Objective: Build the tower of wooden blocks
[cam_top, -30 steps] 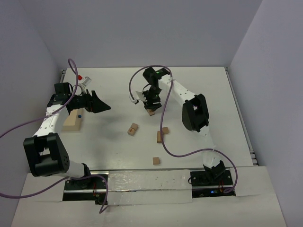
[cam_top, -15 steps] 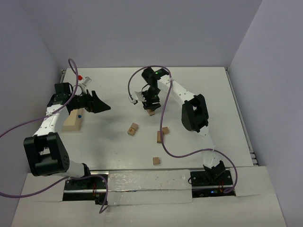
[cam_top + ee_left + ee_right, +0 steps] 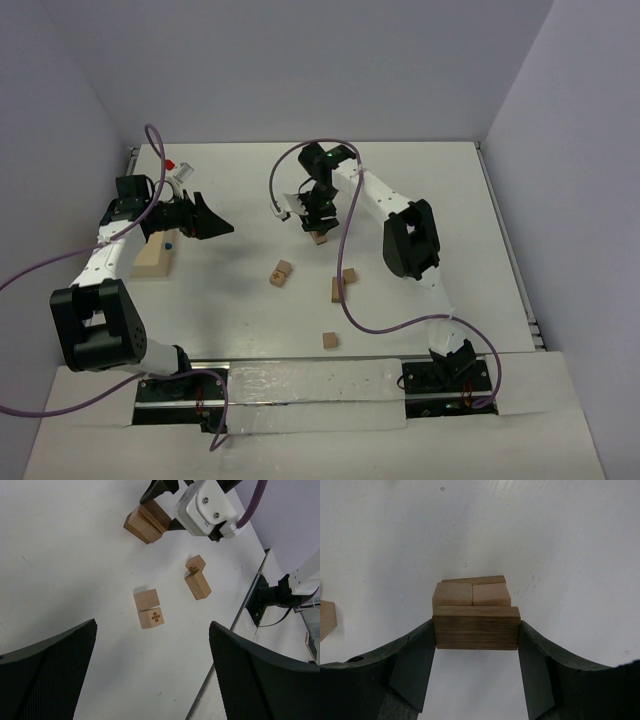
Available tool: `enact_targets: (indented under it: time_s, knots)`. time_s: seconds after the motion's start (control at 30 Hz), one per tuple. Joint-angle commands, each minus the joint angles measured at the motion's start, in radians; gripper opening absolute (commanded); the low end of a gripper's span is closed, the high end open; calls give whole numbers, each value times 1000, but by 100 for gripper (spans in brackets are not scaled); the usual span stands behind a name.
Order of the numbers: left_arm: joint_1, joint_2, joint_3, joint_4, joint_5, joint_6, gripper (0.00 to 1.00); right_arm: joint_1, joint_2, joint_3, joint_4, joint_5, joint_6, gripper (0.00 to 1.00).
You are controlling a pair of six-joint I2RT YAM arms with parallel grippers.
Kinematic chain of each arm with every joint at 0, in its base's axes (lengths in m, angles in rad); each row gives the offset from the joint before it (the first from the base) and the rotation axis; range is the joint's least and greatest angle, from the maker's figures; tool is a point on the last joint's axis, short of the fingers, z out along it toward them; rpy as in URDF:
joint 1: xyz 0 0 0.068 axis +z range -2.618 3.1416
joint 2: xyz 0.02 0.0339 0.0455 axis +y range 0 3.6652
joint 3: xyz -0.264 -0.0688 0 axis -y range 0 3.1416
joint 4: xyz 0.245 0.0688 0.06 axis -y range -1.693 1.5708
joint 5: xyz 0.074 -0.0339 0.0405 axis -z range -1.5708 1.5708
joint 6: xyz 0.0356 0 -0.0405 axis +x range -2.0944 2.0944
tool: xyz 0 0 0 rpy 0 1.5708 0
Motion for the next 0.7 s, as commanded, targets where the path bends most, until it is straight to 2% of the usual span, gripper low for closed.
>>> enact_targets:
  time_s: [0.0, 0.2, 0.33, 0.43, 0.47, 0.57, 0.67]
  knots:
    - [7, 8, 19, 1, 39, 28, 99, 9, 16, 44, 18, 3, 2, 59]
    - [7, 9, 22, 1, 37, 26, 99, 8, 18, 42, 14, 7, 4, 62]
    - [7, 9, 21, -3, 39, 29, 99, 8, 17, 38, 16, 6, 8, 68]
    - [7, 11, 22, -7, 37, 32, 99, 9, 17, 38, 16, 12, 8, 88]
    - [7, 11, 22, -5, 37, 31, 99, 9, 17, 38, 15, 12, 8, 92]
    - [7, 10, 19, -1, 38, 30, 99, 9, 15, 40, 13, 10, 11, 99]
    - [7, 9, 17, 0, 39, 31, 99, 9, 8, 46, 10, 5, 15, 100]
